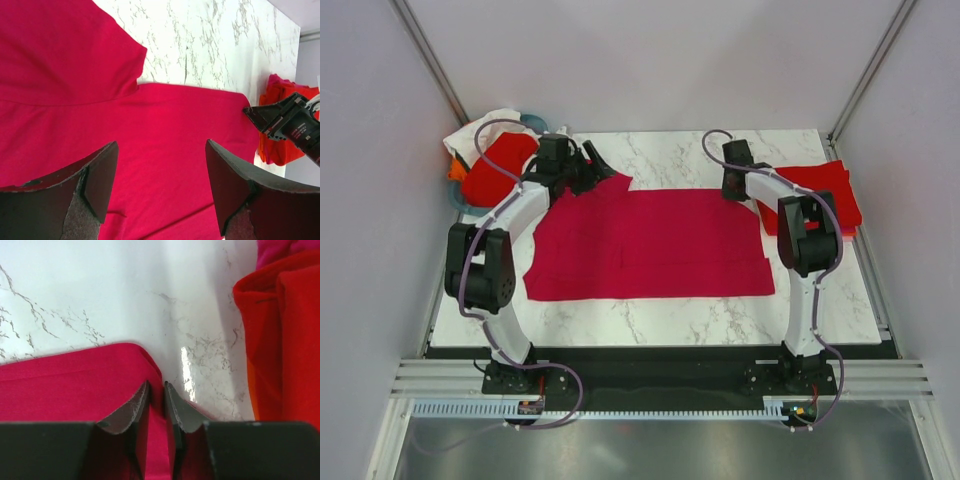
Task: Fold and stack the t-shirts
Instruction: Fold the tshirt
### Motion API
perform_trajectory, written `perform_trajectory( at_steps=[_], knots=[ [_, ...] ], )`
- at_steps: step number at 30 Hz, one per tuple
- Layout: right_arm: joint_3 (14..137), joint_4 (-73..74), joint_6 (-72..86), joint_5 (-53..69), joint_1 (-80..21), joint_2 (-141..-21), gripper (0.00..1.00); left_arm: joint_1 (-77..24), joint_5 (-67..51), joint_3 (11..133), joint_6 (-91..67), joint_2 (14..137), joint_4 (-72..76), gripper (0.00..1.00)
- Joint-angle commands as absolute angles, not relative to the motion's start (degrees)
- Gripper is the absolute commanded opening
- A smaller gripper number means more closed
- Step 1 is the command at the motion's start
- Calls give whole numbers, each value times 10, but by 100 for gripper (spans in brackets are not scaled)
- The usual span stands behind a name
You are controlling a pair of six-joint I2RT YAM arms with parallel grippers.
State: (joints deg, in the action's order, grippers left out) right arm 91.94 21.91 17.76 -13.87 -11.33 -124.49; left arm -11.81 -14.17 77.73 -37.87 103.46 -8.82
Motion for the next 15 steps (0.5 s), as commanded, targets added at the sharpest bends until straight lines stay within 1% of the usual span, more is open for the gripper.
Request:
perform_trajectory(
  at_steps=[1,6,10,11,12,13,15],
  knots=[
    [911,226,178,-191,-138,-1226,25,-128,-142,790,-350,1020,-80,78],
    [900,226,169,-335,-192,-1216,23,-139,-130,780,-340,1010,-79,78],
    [896,225,165,-420,-235,-1221,21,-144,-127,770,-340,1008,-79,78],
    [893,225,165,-434,-249,-1220,23,-145,-127,769,-340,1009,-80,78],
    [888,226,167,-442,-255,-1219,28,-145,-127,768,-340,1010,-78,78],
    [885,226,176,-459,-259,-1215,30,-146,-126,766,-340,1008,-78,78],
    [869,219,185,-461,-270,-1206,28,-148,-126,764,-339,1008,-78,78]
  ],
)
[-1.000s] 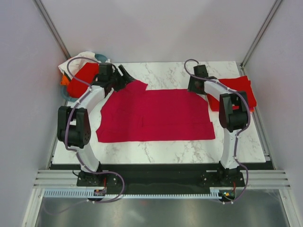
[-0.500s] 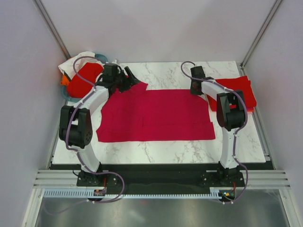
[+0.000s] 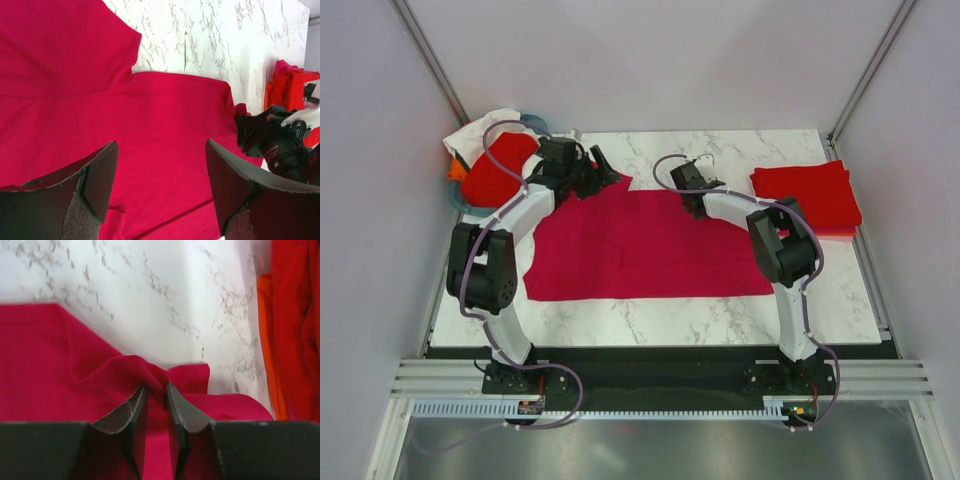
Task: Fold and stack the t-shirts
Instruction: Fold the tshirt
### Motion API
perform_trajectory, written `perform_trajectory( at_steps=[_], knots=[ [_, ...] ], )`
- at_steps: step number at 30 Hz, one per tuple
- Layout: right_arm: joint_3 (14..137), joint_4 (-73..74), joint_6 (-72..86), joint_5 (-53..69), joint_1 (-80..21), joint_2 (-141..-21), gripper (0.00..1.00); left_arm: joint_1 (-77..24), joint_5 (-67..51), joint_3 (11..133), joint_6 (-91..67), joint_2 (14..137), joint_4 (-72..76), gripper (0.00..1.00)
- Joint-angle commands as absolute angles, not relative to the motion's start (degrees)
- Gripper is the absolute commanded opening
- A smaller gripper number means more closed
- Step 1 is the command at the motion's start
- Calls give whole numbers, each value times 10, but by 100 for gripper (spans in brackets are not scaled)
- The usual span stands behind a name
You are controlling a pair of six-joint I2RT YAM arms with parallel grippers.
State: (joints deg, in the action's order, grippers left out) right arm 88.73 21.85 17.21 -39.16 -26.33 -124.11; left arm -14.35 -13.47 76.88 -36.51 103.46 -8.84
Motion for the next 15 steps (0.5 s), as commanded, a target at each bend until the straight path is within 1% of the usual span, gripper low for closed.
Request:
perform_trajectory(
  at_steps=[1,9,10,11,13,14,15],
  knots=[
    [861,215,189,-454,-272,-1192,28,-149,-126,763,-339,1008,-78,78],
    [733,154,276,-346,-278,-1091,29,-154,-124,764,-338,1005,-76,77],
    [724,152,286,-346,-277,-1083,32,-153,-123,763,-338,1005,-77,77],
    [718,149,292,-343,-277,-1075,41,-155,-122,763,-338,1005,-76,77],
    [700,128,294,-337,-278,-1048,46,-155,-122,762,-338,1005,-76,77],
    [685,117,292,-329,-277,-1038,54,-156,-122,762,-338,1005,-76,77],
    [679,100,290,-323,-275,-1028,57,-156,-120,761,-338,1004,-76,77]
  ],
)
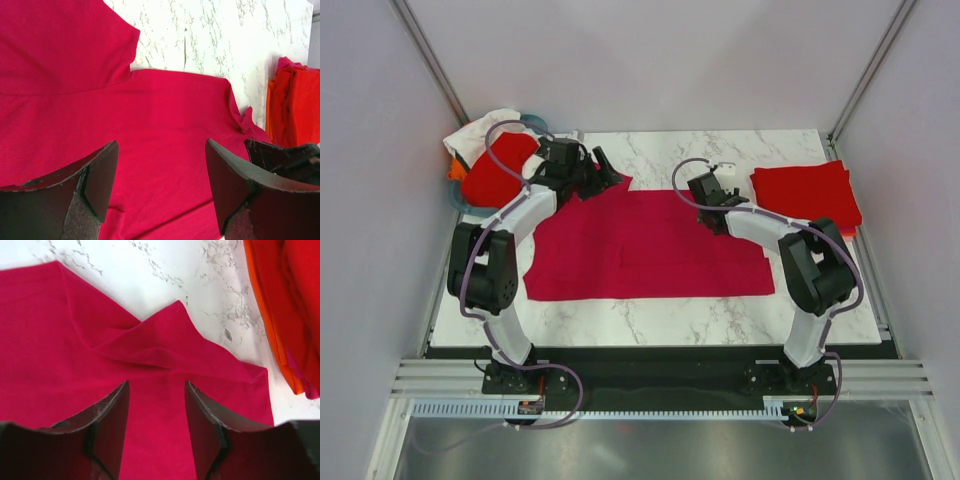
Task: Fold and stack the t-shirts
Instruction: Fold the tshirt
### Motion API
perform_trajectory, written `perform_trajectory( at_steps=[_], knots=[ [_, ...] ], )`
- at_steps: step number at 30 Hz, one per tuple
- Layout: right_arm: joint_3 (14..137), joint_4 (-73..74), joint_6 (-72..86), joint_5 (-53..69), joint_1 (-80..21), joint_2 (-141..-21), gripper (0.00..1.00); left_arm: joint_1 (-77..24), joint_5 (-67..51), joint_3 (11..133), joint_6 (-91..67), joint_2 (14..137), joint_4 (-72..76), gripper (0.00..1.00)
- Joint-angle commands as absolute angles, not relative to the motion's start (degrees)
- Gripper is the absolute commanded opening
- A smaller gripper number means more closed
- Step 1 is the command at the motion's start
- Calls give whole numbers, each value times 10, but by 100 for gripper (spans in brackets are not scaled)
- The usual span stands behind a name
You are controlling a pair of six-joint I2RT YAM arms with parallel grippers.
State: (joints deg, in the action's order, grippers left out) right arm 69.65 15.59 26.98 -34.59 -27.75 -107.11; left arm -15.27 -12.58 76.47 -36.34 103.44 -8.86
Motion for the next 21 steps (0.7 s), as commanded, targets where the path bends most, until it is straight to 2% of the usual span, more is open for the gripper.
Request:
perform_trajectory(
  at_steps=[1,6,13,21],
  knots=[
    [676,94,290,-314,-268,-1011,59,-157,-120,761,-338,1003,-76,77],
    [673,76,298,-193,-211,-991,61,-159,-119,760,-337,1000,-77,77],
    [724,86,308,-55,-124,-1062,54,-161,-116,759,-337,997,-77,77],
    [744,94,314,-37,-105,-1121,59,-162,-114,759,-325,998,-82,77]
  ],
)
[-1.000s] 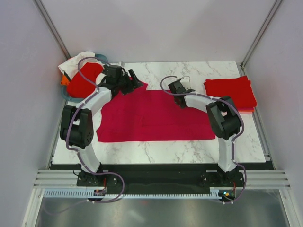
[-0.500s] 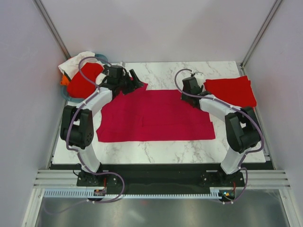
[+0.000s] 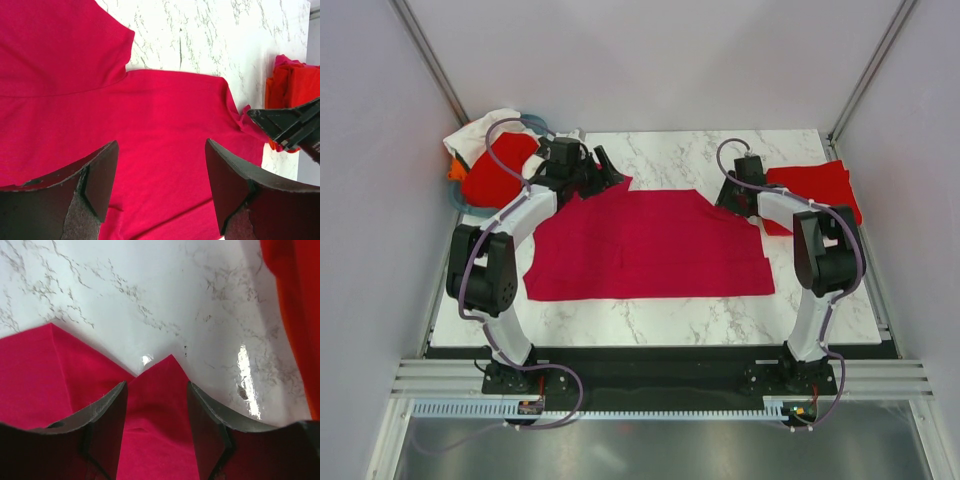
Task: Fold and stack the t-shirts
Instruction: Fold the tshirt
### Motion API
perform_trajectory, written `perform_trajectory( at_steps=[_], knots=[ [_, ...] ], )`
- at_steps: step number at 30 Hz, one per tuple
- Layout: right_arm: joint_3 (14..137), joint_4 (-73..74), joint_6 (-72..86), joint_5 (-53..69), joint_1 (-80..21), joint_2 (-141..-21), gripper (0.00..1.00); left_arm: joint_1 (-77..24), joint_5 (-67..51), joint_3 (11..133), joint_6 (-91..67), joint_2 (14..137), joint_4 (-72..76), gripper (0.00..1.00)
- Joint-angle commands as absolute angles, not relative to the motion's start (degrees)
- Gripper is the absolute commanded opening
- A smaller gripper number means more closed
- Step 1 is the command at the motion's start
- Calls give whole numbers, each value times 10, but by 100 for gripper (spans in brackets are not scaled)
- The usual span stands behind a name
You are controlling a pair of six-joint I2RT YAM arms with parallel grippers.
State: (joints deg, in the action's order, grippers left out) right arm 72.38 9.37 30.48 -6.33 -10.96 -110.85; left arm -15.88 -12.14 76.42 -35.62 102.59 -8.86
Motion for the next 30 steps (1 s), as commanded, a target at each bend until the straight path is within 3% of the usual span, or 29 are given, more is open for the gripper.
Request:
perform_trajectory(
  at_steps=[1,6,9,13,16,25,30],
  knots=[
    [744,94,314,-40,-104,-1123,59,-162,-113,759,-325,998,-81,77],
    [744,93,312,-51,-98,-1141,55,-162,-111,761,-325,998,-82,77],
    [751,94,312,-52,-98,-1149,44,-162,-112,763,-323,999,-83,77],
    [763,93,315,-54,-94,-1154,19,-162,-111,765,-323,1000,-83,77],
    [776,95,312,-51,-92,-1161,9,-162,-109,772,-323,1005,-87,77],
    [854,133,296,-121,-86,-1178,0,-161,-83,830,-300,1042,-126,77],
    [889,150,285,-161,-85,-1194,0,-152,-61,907,-281,1099,-163,77]
  ],
)
